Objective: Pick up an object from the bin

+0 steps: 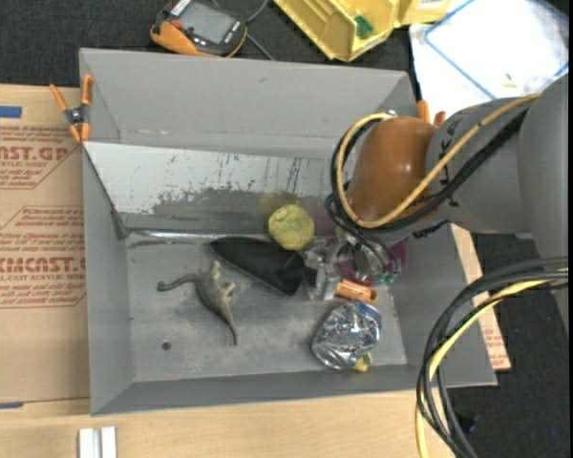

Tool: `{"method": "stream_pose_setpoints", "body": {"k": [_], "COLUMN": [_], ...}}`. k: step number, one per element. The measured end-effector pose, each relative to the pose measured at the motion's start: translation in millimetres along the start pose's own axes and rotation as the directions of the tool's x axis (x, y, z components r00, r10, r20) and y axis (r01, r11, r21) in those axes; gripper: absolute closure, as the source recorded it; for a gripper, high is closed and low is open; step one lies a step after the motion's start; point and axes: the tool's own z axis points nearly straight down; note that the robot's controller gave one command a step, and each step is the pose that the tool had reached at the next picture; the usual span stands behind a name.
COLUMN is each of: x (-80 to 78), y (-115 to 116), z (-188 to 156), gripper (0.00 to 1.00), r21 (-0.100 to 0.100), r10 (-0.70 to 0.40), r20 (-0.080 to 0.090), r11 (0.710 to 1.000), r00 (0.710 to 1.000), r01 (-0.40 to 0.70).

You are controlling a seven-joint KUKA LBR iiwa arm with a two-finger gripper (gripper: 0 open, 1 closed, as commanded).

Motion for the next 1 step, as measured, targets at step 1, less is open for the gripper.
{"method": "stream_pose_setpoints", "body": {"k": [1], "x": [1.8], "y": [1.0], "z": [-22.2], "gripper": [1.0], "r21": [-0.001], "r10": [0.0], "r20": [-0.006], "r11": [1.0], "r00": [1.0], "r01": [0.0]}}
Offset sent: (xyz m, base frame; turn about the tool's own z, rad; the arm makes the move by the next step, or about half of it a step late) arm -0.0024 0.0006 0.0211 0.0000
